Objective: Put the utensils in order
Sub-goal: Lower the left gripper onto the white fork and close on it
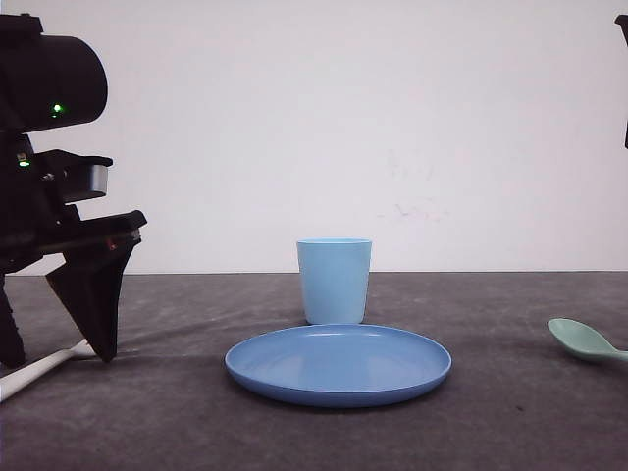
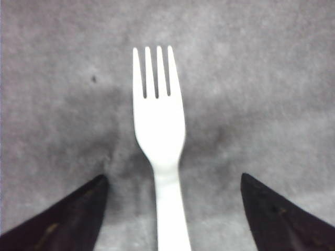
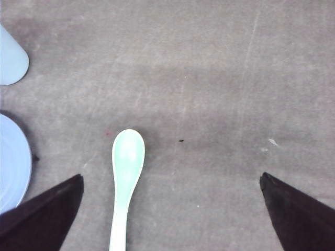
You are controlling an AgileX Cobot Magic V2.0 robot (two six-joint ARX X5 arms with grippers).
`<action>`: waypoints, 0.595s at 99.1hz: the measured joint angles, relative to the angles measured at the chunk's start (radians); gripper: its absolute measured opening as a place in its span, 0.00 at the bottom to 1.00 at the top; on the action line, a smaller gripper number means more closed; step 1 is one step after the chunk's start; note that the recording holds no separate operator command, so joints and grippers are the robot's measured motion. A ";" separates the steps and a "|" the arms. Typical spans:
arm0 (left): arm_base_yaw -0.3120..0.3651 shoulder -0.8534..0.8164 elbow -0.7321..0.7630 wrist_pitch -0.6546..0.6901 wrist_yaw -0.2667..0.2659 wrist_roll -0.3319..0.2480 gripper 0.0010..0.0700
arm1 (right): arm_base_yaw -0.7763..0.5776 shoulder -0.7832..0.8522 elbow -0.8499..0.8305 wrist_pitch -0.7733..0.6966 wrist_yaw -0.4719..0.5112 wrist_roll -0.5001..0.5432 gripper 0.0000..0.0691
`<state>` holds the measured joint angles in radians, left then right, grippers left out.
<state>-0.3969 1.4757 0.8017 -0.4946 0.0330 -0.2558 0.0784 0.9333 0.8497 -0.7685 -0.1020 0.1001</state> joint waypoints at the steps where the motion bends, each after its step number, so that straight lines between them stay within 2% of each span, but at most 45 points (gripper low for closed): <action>1: 0.000 0.001 0.000 0.000 -0.001 0.000 0.68 | 0.000 0.000 0.000 0.000 0.000 0.000 0.99; 18: 0.002 0.006 0.002 0.005 -0.010 0.000 0.50 | 0.000 0.000 0.000 0.000 0.000 0.000 0.99; 28: 0.002 0.008 0.002 0.006 -0.011 0.000 0.44 | 0.000 0.000 0.000 0.000 0.000 0.000 0.99; 39: 0.003 0.010 0.002 0.004 -0.013 0.000 0.29 | 0.000 0.000 0.000 0.000 0.000 0.000 0.99; 59: 0.003 0.010 0.002 -0.003 -0.027 0.000 0.19 | 0.000 0.000 0.000 0.000 0.000 0.000 0.99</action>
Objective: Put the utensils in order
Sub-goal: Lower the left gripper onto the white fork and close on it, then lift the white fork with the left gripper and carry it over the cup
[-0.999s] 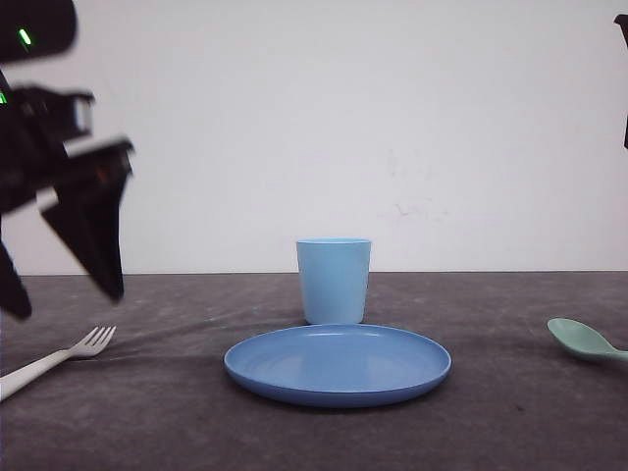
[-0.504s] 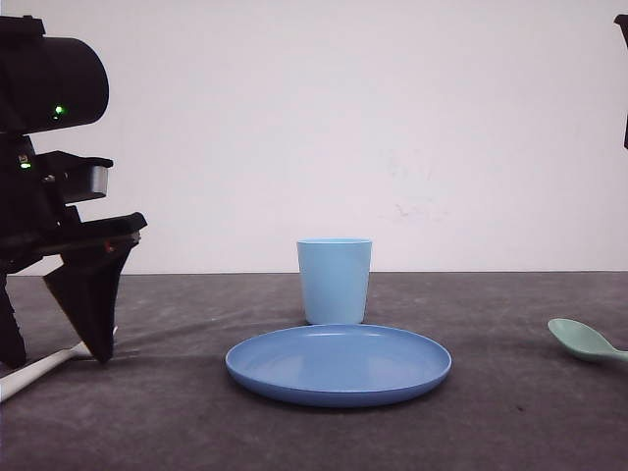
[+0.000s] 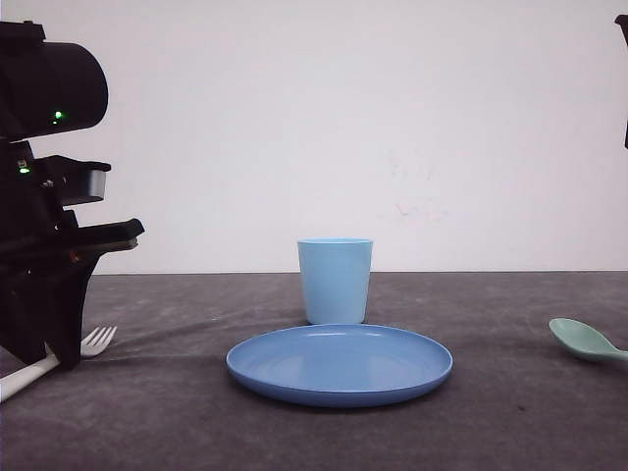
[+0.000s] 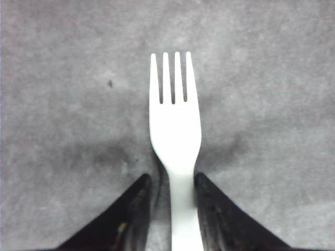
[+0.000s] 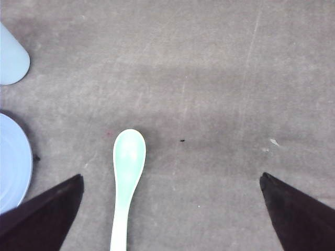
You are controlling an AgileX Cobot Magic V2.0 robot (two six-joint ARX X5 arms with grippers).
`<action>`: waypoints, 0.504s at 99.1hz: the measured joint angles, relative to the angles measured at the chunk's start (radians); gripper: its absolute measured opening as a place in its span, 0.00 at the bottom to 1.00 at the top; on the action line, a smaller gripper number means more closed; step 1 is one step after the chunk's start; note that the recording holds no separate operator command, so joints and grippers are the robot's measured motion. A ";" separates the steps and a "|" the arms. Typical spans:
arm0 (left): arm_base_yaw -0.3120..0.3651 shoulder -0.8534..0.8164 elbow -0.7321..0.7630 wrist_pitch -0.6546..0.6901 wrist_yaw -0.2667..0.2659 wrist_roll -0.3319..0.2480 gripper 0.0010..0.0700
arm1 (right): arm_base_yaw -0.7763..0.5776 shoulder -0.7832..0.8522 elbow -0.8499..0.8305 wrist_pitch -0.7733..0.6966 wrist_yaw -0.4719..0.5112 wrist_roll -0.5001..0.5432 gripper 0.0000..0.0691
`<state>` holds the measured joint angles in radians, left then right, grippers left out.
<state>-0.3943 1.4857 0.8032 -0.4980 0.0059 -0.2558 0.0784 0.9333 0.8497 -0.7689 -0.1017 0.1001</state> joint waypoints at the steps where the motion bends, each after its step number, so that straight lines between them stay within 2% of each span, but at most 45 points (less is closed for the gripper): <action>1: 0.000 0.000 0.000 -0.001 -0.002 0.000 0.19 | 0.000 0.000 0.000 0.000 0.000 0.000 0.99; 15: -0.001 0.000 0.000 -0.006 -0.026 0.000 0.11 | 0.000 0.000 0.000 0.000 0.000 0.000 0.99; 50: -0.017 0.000 0.004 -0.011 -0.040 0.000 0.07 | 0.000 0.000 0.000 0.000 0.000 0.000 0.99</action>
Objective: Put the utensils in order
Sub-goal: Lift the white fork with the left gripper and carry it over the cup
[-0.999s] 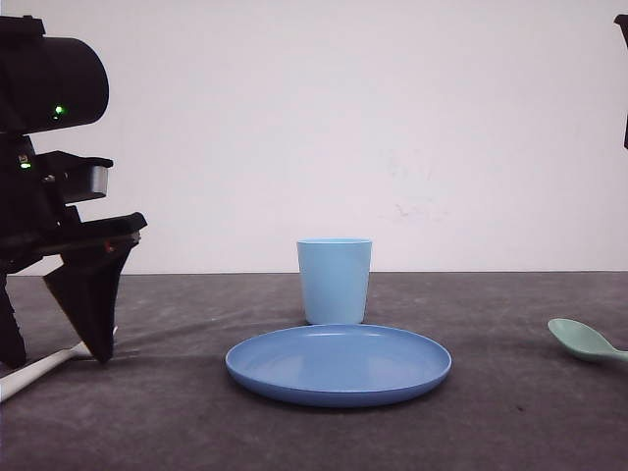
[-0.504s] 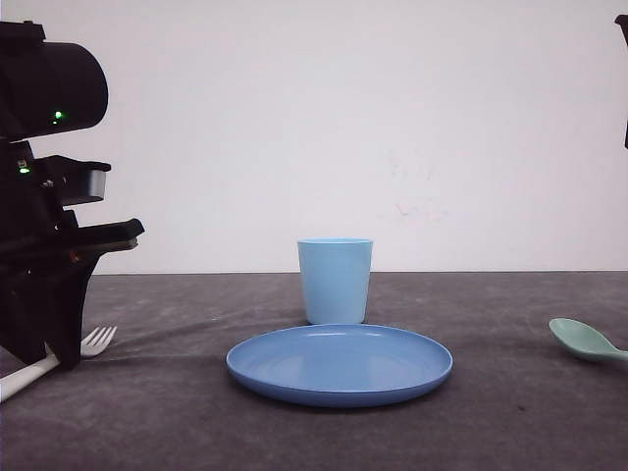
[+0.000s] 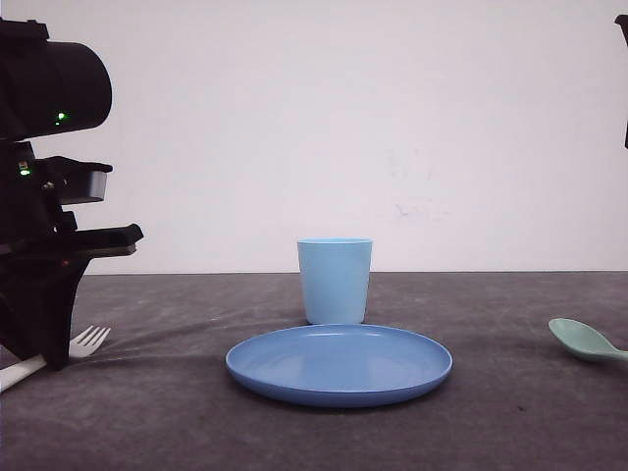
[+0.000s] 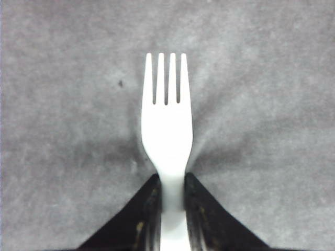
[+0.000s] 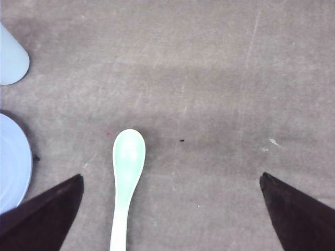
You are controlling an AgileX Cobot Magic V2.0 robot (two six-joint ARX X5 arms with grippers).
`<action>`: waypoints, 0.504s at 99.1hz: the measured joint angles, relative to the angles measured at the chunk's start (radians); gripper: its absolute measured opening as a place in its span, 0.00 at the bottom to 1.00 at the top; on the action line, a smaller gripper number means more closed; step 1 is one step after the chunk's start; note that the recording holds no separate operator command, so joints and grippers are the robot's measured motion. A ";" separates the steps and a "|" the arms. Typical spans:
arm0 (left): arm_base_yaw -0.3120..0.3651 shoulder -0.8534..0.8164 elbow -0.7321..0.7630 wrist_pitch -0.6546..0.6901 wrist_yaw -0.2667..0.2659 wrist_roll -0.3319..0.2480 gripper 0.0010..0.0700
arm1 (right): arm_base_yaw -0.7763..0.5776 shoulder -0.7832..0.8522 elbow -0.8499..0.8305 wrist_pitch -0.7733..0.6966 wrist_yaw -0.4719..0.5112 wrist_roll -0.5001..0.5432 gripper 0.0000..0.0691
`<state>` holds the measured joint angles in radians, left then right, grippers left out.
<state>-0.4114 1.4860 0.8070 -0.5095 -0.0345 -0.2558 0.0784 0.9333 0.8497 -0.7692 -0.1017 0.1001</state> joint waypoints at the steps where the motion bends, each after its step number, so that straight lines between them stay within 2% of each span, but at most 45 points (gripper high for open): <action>1: -0.001 0.000 0.000 0.000 0.000 0.000 0.07 | 0.000 0.000 0.000 0.000 0.000 0.000 0.99; 20: -0.016 -0.021 0.004 -0.016 0.004 0.000 0.05 | 0.000 0.000 0.000 0.000 0.000 0.000 0.99; 50: -0.018 -0.196 0.053 0.007 0.023 0.000 0.05 | 0.000 0.000 0.000 0.000 0.000 0.000 0.99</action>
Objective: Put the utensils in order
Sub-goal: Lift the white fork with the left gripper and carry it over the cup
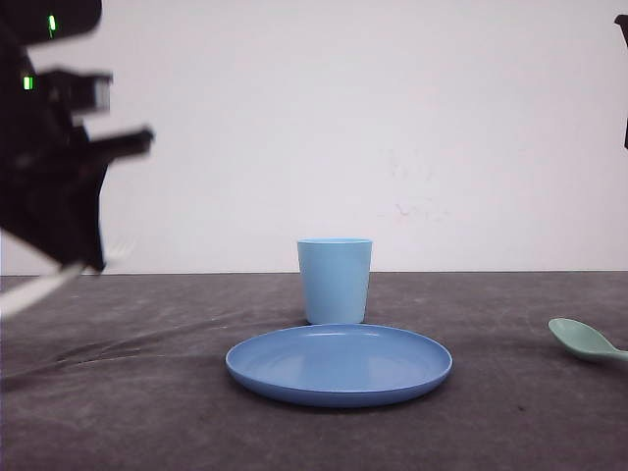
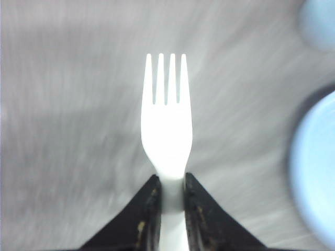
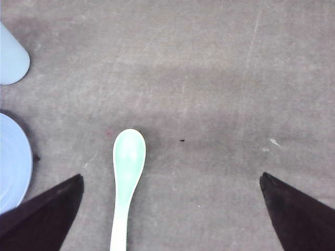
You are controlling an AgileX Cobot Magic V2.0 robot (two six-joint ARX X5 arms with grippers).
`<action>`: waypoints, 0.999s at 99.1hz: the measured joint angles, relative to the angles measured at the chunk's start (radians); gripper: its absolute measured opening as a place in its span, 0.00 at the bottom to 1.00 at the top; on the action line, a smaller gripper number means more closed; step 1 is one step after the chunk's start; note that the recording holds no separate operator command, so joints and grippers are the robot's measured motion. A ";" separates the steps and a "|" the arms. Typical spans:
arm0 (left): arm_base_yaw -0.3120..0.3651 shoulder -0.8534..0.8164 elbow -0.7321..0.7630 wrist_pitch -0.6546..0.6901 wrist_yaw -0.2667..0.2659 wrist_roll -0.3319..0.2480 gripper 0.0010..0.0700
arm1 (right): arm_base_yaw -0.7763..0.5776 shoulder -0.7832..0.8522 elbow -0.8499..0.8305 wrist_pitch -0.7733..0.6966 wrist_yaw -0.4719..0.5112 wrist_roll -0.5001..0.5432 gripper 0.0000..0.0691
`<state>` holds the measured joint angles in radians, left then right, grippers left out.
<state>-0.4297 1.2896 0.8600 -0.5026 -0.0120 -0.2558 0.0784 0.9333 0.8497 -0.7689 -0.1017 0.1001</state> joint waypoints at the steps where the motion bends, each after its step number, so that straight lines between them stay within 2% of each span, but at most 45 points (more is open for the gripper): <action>1: 0.000 -0.006 0.002 0.002 0.003 0.000 0.05 | 0.000 0.000 0.000 0.000 0.000 0.000 0.99; 20: 0.000 -0.137 0.023 0.118 0.033 0.000 0.05 | 0.000 0.000 0.000 0.000 0.000 0.000 0.99; 39: -0.020 -0.211 0.024 0.367 0.089 0.000 0.05 | 0.000 0.000 0.000 0.000 0.000 0.000 0.99; 48: -0.038 -0.209 0.024 0.486 0.094 0.000 0.05 | 0.000 0.000 0.000 0.000 0.000 0.000 0.99; 71: -0.074 -0.132 0.024 0.764 0.095 0.002 0.05 | 0.000 0.000 0.000 0.000 0.000 0.000 0.99; 99: -0.103 0.082 0.024 1.051 0.097 0.004 0.05 | 0.000 0.000 0.000 0.000 0.000 0.000 0.99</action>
<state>-0.5327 1.3716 0.8837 0.5480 0.0845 -0.2520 0.0784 0.9333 0.8497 -0.7689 -0.1017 0.1001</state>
